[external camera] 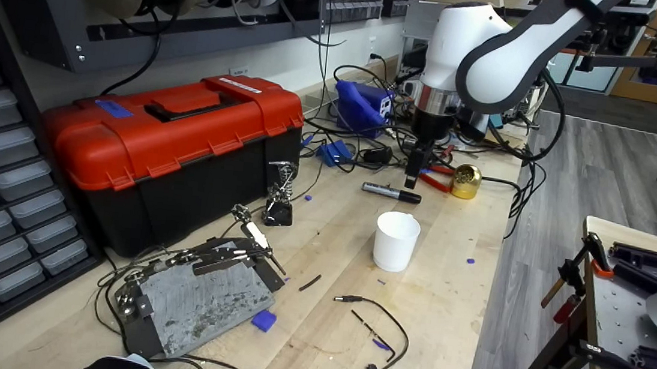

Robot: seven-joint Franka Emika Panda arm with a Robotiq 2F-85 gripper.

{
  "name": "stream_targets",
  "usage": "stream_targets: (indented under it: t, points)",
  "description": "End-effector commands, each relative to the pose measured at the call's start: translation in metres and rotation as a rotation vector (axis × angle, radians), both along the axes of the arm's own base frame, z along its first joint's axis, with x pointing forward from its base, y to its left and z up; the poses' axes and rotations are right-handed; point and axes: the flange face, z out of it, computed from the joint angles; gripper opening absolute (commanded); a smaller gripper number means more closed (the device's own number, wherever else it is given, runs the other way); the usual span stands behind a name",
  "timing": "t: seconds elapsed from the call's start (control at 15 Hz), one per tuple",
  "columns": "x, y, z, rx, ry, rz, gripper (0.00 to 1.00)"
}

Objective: Put the marker inside the cup

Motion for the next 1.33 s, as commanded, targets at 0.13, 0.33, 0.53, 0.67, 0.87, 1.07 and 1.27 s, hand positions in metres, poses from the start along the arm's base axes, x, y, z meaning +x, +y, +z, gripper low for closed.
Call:
stream_targets:
  t: [0.13,0.33,0.53,0.67,0.87,1.07,1.27]
  points:
    - [0.013,0.009,-0.016,0.038,0.007,0.028,1.0]
    - [0.018,0.015,-0.023,0.052,0.018,0.047,1.0]
    - [0.021,0.016,-0.03,0.052,0.031,0.07,1.0]
    - [0.022,0.015,-0.034,0.053,0.038,0.079,1.0]
    - [0.024,0.013,-0.038,0.053,0.045,0.085,1.0]
    - [0.024,0.011,-0.04,0.055,0.048,0.085,0.95]
    - [0.024,0.01,-0.042,0.057,0.05,0.088,0.7]
